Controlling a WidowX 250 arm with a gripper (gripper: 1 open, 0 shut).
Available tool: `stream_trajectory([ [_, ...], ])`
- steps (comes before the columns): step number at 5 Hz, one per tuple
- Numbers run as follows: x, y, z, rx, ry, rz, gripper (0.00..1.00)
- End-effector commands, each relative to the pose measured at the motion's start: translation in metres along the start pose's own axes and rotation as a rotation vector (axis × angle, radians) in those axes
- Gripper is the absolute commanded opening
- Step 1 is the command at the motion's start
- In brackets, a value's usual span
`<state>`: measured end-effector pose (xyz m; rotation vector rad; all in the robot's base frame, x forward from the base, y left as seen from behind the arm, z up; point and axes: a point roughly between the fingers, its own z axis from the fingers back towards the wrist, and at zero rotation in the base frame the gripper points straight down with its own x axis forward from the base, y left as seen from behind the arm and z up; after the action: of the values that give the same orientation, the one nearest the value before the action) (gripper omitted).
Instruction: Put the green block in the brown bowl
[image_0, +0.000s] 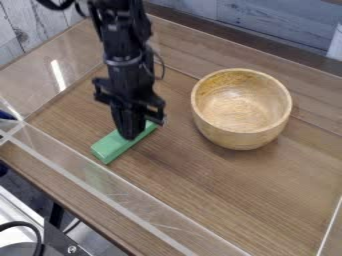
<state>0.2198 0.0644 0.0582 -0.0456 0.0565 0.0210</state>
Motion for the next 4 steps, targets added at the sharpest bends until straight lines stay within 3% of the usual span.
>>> stream_trajectory([
  [1,0.02,-0.005,0.043,0.001,-0.089,0.005,0.0],
  [2,0.033,-0.013,0.071,-0.012,-0.114,0.008,0.0],
  [3,0.026,-0.005,0.05,-0.002,-0.1,-0.004,1.0],
  [4,0.022,0.004,0.03,0.012,-0.083,-0.01,1.0],
])
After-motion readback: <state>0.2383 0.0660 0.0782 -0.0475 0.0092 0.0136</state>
